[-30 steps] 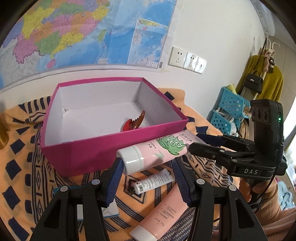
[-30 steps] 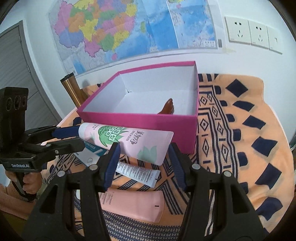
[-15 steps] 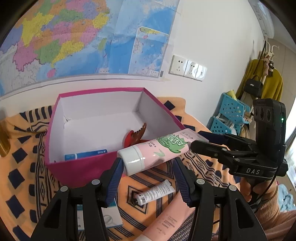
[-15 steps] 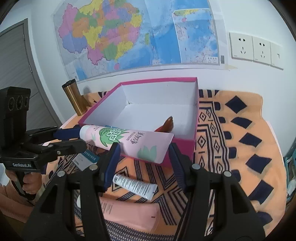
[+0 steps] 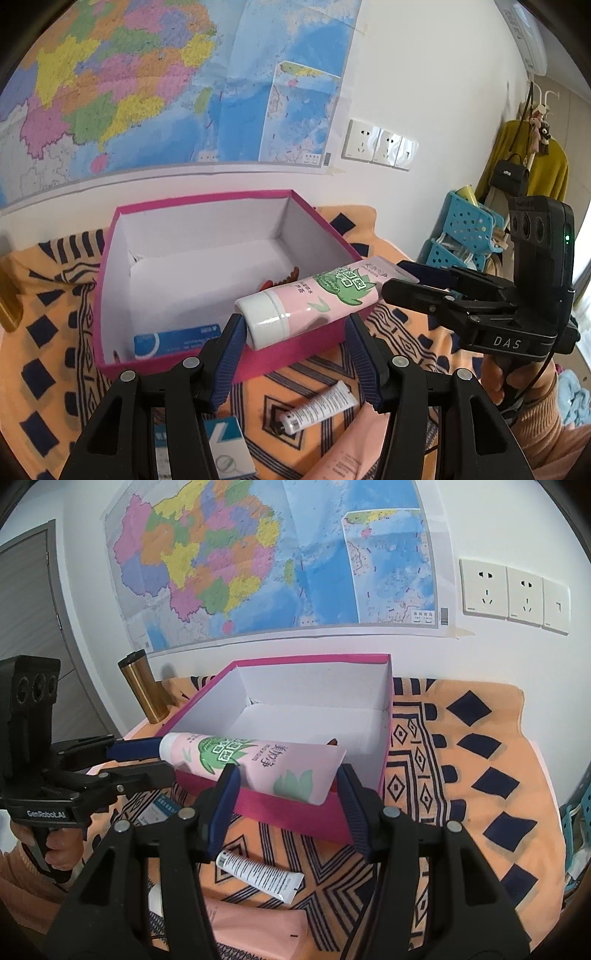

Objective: Organize rigid objects
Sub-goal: 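Lift the pink tube toward the magenta box with the right gripper, then lower the pink tube into the magenta box and open the right gripper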

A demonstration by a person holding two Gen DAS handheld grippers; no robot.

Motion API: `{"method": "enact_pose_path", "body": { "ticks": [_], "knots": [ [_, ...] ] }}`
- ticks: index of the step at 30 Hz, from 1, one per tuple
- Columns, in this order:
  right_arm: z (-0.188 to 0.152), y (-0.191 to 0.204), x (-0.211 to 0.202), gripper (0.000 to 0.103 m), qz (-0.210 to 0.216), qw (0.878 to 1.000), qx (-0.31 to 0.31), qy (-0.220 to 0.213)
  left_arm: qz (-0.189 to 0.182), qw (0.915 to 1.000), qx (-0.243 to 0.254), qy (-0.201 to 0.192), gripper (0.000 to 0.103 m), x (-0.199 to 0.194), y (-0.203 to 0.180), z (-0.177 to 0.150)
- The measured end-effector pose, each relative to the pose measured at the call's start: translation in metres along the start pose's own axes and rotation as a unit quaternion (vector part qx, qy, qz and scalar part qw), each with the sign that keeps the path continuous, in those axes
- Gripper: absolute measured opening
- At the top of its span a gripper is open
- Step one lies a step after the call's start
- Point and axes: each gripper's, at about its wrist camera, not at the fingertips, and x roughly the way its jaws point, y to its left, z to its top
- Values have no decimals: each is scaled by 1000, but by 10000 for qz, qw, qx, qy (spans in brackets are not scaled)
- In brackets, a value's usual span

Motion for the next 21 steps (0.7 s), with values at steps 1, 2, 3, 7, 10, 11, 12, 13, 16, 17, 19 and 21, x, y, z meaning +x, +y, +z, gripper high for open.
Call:
{"method": "enact_pose_path", "body": {
  "ticks": [1,2,3,7,10,11,12,13,16,17,19,21],
  "knots": [
    [2,-1,1,57,7,10000,0,-5,22,10000,18,-10,55,1,0,2],
    [3,-2,2,57,14,10000,2,-8,38,10000,19,-13,55,2,1,4],
    [5,-3,3,57,28,10000,14,-10,60,10000,25,-15,55,4,1,6],
    [11,-8,9,57,31,10000,37,10,152,9999,-28,31,55,14,4,11],
    [13,-12,15,57,17,10000,55,48,189,9998,-51,73,55,21,7,13],
    [14,-12,16,57,7,10000,54,59,185,9998,-69,83,55,22,8,14],
    [14,-13,18,57,1,10000,64,66,185,9998,-81,87,55,24,9,15],
    [15,-15,20,57,2,9999,81,82,197,9997,-74,90,55,25,10,16],
    [16,-18,25,57,-8,9999,100,127,206,9997,-73,140,55,32,13,19],
    [16,-18,27,57,-17,9998,101,142,213,9996,-72,168,55,34,14,19],
    [16,-20,30,57,-34,9998,118,172,222,9995,-85,230,55,40,16,20],
    [17,-22,34,57,-47,9997,137,204,207,9993,-111,296,55,45,18,19]
  ]
}}
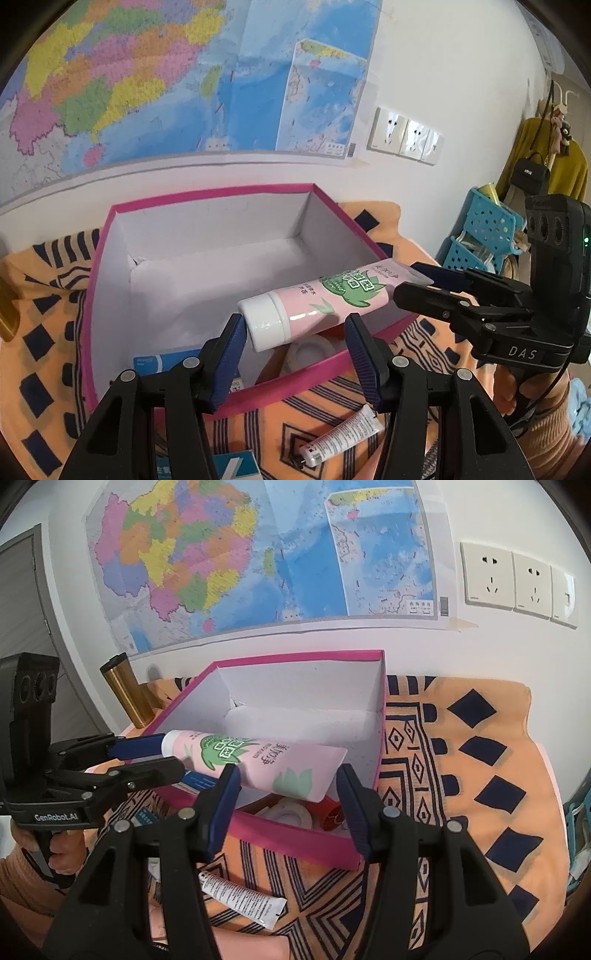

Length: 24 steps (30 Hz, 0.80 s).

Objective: Organize rigid objects
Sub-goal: 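Lower the pink tube into the magenta box and open the right gripper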

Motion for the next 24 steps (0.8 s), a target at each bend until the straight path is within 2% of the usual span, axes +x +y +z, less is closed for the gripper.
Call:
{"method": "enact_pose_path", "body": {
  "ticks": [18,24],
  "knots": [
    [-2,-4,21,57,-353,9991,-72,223,88,9991,-68,415,57,31,8,-2],
    [-5,-9,12,57,-445,9989,81,128,112,9992,58,377,57,26,6,-6]
  ]
}}
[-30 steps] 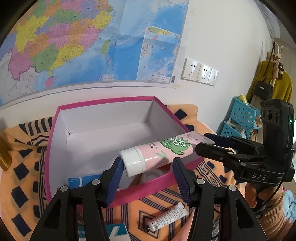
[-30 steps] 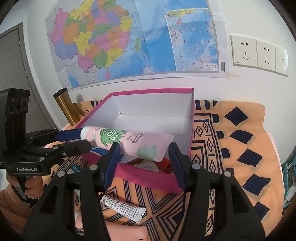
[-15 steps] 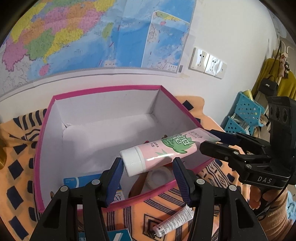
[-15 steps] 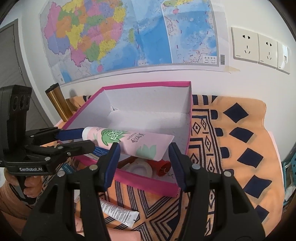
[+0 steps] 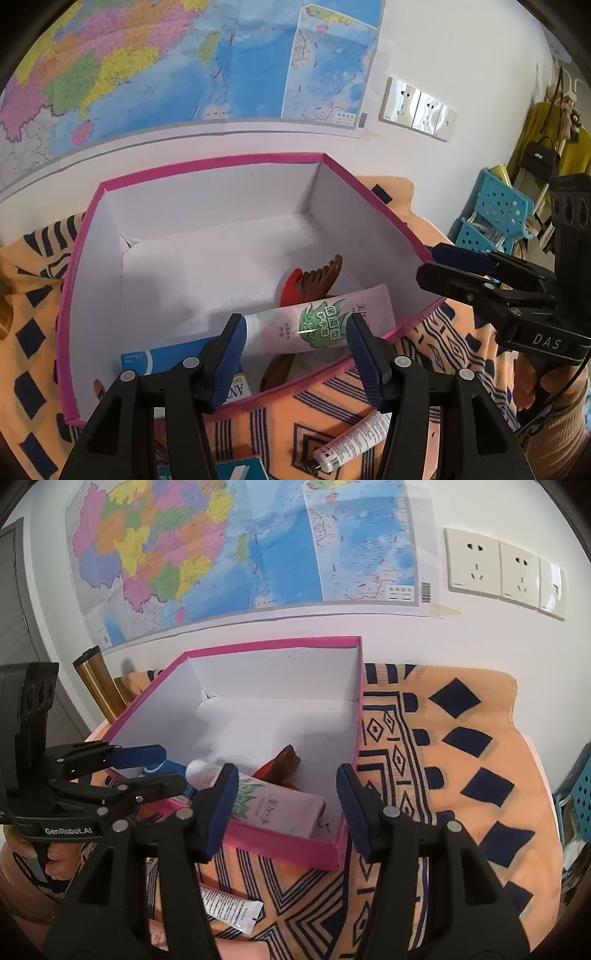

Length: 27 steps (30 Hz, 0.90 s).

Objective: Organize rigid objects
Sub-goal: 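Lower the pink tube into the magenta box and open the right gripper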

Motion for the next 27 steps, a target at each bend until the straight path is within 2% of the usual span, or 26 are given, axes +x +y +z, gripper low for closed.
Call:
{"method": "enact_pose_path", "body": {
  "ticks": [8,17,22,27],
  "knots": [
    [-10,-2,-10,57,-6,10000,65,-19,-11,9998,-82,-157,58,-19,6,-10],
    [-26,-3,-27,58,301,9993,220,-66,-181,9988,-124,-429,59,-55,5,-33],
    [-38,3,-35,58,504,9985,220,-3,-188,9988,-75,-438,59,-64,0,-49],
    [-55,9,-29,58,621,9975,237,243,-66,9996,-112,-268,59,-61,1,-66]
  ]
}}
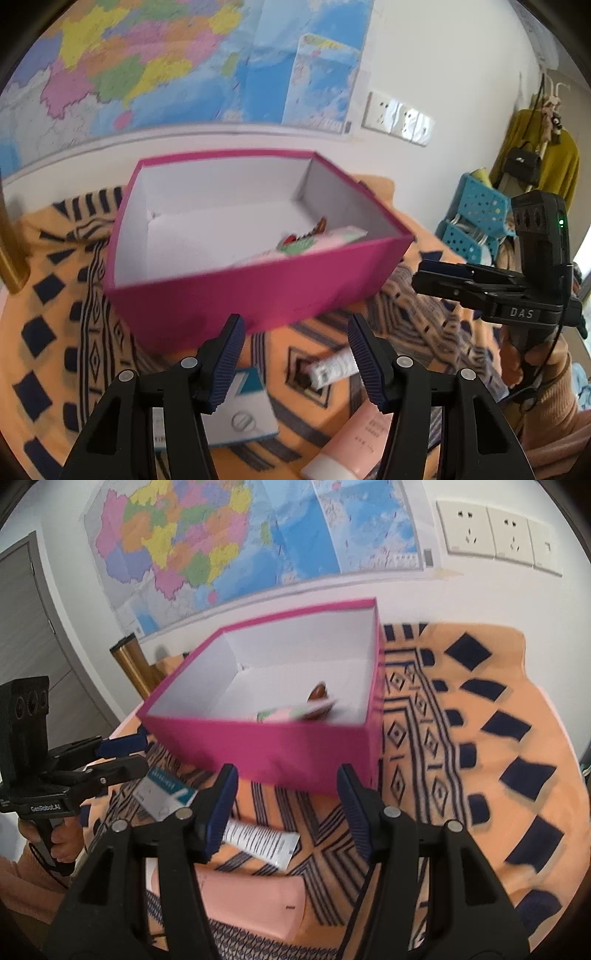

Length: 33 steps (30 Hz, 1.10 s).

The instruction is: Organize rigid objects

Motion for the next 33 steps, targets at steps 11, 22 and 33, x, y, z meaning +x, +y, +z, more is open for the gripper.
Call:
{"method": "enact_pose_path", "body": {
  "ticks": [11,22,33],
  "knots": [
    [-27,32,32,58,579,9965,-143,583,659,9951,-663,326,59,-5,50,-36],
    [-38,88,86,57,1284,9832,-469,1206,947,9861,-1201,657,57,1,93,-60],
    [-35,107,123,55,1204,9789,-529,1564,542,9868,-1354,707,56,3,103,-65]
  ]
}}
